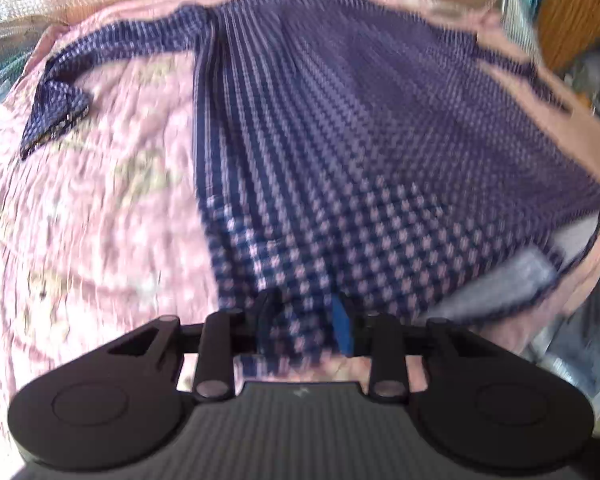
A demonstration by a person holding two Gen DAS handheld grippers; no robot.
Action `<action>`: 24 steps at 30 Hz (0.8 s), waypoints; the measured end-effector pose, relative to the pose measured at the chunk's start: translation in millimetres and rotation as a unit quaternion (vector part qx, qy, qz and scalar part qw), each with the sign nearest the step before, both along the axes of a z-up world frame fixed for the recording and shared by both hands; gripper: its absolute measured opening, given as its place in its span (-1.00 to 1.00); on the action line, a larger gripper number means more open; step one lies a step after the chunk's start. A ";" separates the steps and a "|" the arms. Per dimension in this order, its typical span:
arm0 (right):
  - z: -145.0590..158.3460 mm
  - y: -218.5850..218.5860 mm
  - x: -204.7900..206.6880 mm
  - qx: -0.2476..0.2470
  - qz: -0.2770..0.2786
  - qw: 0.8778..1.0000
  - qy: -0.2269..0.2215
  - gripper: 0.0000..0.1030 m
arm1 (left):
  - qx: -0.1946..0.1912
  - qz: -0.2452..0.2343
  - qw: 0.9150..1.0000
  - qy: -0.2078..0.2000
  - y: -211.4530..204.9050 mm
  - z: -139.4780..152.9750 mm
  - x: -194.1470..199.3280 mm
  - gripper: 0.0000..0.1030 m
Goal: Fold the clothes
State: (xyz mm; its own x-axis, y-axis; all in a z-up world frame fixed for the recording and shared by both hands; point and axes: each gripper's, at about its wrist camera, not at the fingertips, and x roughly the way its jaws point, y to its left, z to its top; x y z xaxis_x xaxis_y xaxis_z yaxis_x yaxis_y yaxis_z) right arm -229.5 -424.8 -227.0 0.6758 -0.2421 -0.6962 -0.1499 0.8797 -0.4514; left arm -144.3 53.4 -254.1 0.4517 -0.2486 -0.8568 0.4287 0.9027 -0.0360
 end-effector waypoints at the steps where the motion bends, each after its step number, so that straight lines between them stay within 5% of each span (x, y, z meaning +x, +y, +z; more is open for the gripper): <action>1: 2.2 -4.4 -2.3 0.021 -0.008 1.000 0.009 -1.00 | 0.003 -0.004 1.000 -0.004 1.5 -0.1 -3.9 -0.38; 5: 22.1 -3.3 -19.6 0.063 0.007 0.998 -0.001 -0.82 | -0.015 -0.013 1.000 -0.007 5.4 15.7 -11.8 -0.41; 7: 26.2 17.1 -22.0 0.042 0.069 0.997 -0.014 -0.55 | -0.019 -0.041 0.999 -0.027 -2.3 29.6 -20.0 -0.39; 9: 27.4 41.4 -22.7 0.013 0.141 0.990 -0.024 -0.11 | -0.014 -0.084 0.995 -0.046 -18.1 39.4 -28.1 -0.16; 12: 15.5 86.4 -25.1 -0.033 0.253 0.967 -0.031 0.13 | 0.015 -0.165 0.983 -0.076 -56.8 38.3 -41.7 -0.07; 14: 4.2 108.5 -21.3 -0.049 0.311 0.949 -0.012 0.10 | 0.038 -0.213 0.972 -0.093 -81.1 32.2 -48.2 -0.07; 16: 5.5 116.9 -5.8 -0.018 0.327 0.945 0.019 -0.40 | 0.068 -0.248 0.959 -0.115 -98.6 22.3 -50.8 -0.13; 17: 9.5 117.5 5.0 0.010 0.324 0.945 0.038 -0.93 | 0.076 -0.256 0.956 -0.123 -104.2 19.4 -49.5 -0.29; 18: 14.8 115.6 17.2 0.044 0.314 0.947 0.054 -0.95 | 0.067 -0.243 0.960 -0.123 -102.8 20.9 -42.5 -0.46; 21: 28.5 89.8 63.8 0.181 0.233 0.951 0.091 -0.95 | 0.041 -0.206 0.970 -0.121 -98.3 24.7 -21.4 -0.49; 24: 20.7 71.9 96.7 0.274 0.169 0.938 0.129 -0.95 | 0.031 -0.167 0.980 -0.103 -92.2 21.3 0.2 -0.49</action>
